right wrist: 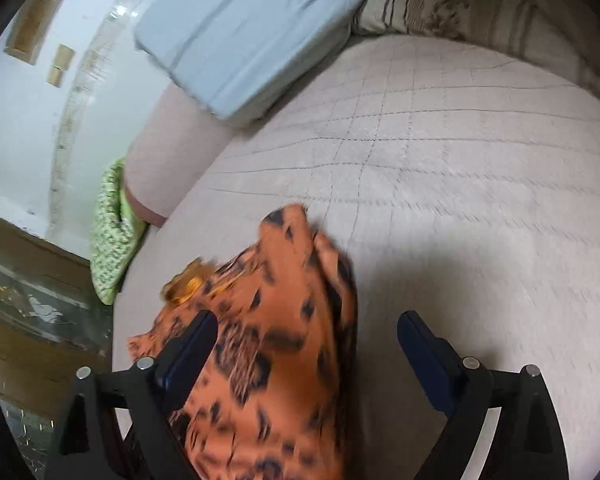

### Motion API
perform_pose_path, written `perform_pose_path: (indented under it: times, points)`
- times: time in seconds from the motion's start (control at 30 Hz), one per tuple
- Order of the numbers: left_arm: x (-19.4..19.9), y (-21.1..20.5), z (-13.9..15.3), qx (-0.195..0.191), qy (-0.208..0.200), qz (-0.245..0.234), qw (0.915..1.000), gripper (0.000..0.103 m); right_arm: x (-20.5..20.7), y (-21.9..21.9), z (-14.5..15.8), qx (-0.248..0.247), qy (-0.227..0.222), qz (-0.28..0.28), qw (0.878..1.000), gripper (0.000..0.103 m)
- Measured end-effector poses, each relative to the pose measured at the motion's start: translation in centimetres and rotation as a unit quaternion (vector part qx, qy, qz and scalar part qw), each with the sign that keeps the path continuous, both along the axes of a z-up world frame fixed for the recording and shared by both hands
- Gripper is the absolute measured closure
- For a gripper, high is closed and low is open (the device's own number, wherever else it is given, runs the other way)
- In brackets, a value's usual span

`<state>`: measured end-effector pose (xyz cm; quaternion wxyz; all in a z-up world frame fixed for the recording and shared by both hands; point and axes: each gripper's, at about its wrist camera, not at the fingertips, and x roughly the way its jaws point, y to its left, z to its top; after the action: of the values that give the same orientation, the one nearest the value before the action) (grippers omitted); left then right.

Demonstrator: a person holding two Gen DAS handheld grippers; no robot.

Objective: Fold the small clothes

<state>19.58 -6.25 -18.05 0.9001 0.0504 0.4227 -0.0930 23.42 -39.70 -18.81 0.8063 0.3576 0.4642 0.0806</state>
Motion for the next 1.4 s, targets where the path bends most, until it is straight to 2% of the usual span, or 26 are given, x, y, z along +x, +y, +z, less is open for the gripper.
perform_pose_path:
  times: [0.07,0.1,0.13,0.17,0.23,0.3,0.37,0.43,0.5,0.6,0.7,0.8,0.87,0.93,0.97,1.0,1.03,1.07,1.1,1.17,1.2,1.23,1.27,1.3,1.37,1.4]
  points:
    - [0.2,0.1,0.0,-0.005,0.003,-0.001,1.0000,0.011,2.3,1.2,-1.5,-0.007,0.022,0.025,0.999,0.013]
    - [0.3,0.2,-0.1,-0.007,0.005,0.000,1.0000,0.011,2.4,1.4,-1.6,-0.019,0.018,0.029,0.999,0.024]
    - [0.3,0.2,-0.1,-0.009,0.006,0.001,0.9999,0.011,2.8,2.0,-1.5,-0.024,0.017,0.040,0.999,0.050]
    - [0.3,0.2,-0.1,-0.011,0.007,0.002,0.9999,0.011,2.9,2.5,-1.3,-0.033,0.026,0.051,0.998,0.091]
    - [0.4,0.1,-0.1,-0.011,0.008,0.003,0.9999,0.011,2.6,3.7,0.0,-0.076,0.013,0.054,0.996,0.091]
    - [0.4,0.1,0.0,-0.011,0.009,0.003,0.9999,0.011,2.6,2.7,-0.8,-0.077,0.025,0.031,0.996,0.091]
    - [0.4,0.2,0.0,-0.011,0.010,0.002,0.9999,0.011,2.6,1.6,-2.9,-0.046,0.043,0.004,0.998,0.089]
    - [0.4,0.3,0.0,-0.013,0.009,0.002,0.9999,0.011,1.9,1.0,-2.7,-0.003,0.023,-0.017,1.000,0.081]
    - [0.3,0.3,0.0,-0.011,0.008,0.002,0.9999,0.011,1.4,0.7,-1.9,0.012,0.026,-0.024,0.999,0.081]
    - [0.1,0.2,0.0,-0.010,0.005,0.007,0.9999,0.011,1.0,0.5,0.8,-0.043,0.015,-0.052,0.998,0.081]
    - [0.1,0.1,-0.1,-0.009,0.004,0.008,0.9999,0.011,1.2,2.7,4.0,-0.097,-0.030,-0.027,0.994,0.081]
    - [0.1,0.2,0.0,-0.008,0.004,0.007,0.9999,0.011,2.9,5.0,4.6,-0.069,-0.049,0.043,0.996,0.081]
    - [0.1,0.2,0.0,-0.008,0.004,0.007,0.9999,0.011,4.5,6.0,3.1,-0.059,-0.035,0.076,0.995,0.078]
    - [0.1,0.3,0.0,-0.009,0.005,0.005,0.9999,0.010,6.2,4.7,-0.7,-0.086,0.029,0.056,0.994,0.078]
    - [0.2,0.3,0.0,-0.010,0.005,0.004,0.9999,0.010,6.1,2.9,-2.8,-0.032,0.041,0.020,0.998,0.088]
    - [0.2,0.3,-0.1,-0.010,0.007,0.004,0.9999,0.010,5.1,0.9,-4.0,0.054,0.036,-0.040,0.997,0.093]
    - [0.2,0.3,0.0,-0.010,0.006,0.004,0.9999,0.010,4.5,0.4,-4.2,0.081,0.038,-0.066,0.994,0.093]
    - [0.3,0.3,0.0,-0.010,0.008,0.005,0.9999,0.010,4.2,0.9,-3.5,0.064,0.037,-0.064,0.995,0.090]
    - [0.4,0.3,0.0,-0.010,0.009,0.007,0.9999,0.010,4.1,2.2,-2.0,0.022,0.024,-0.032,0.999,0.086]
    - [0.4,0.2,0.0,-0.009,0.011,0.011,0.9998,0.010,4.3,3.9,-0.5,-0.014,-0.017,0.033,0.999,0.080]
    - [0.4,0.1,0.0,-0.009,0.011,0.011,0.9998,0.010,4.7,3.8,-1.2,-0.053,0.006,0.029,0.998,0.076]
    - [0.4,0.2,0.1,-0.014,0.010,0.009,0.9998,0.010,4.8,2.9,-2.6,-0.037,0.039,0.001,0.999,0.079]
    - [0.4,0.5,0.3,-0.024,0.011,0.008,0.9996,0.010,4.1,1.5,-3.3,0.031,0.045,-0.050,0.997,0.081]
    - [0.2,1.0,0.7,-0.042,0.010,0.011,0.9990,0.010,3.5,1.5,-2.6,0.026,0.044,-0.068,0.996,0.079]
    - [-1.0,3.6,2.8,-0.116,-0.030,0.031,0.9924,0.010,2.4,4.0,0.3,-0.073,0.022,-0.035,0.996,0.075]
    - [-2.1,5.5,4.2,-0.138,-0.064,0.057,0.9867,0.010,1.4,5.5,1.5,-0.101,0.005,-0.008,0.995,0.073]
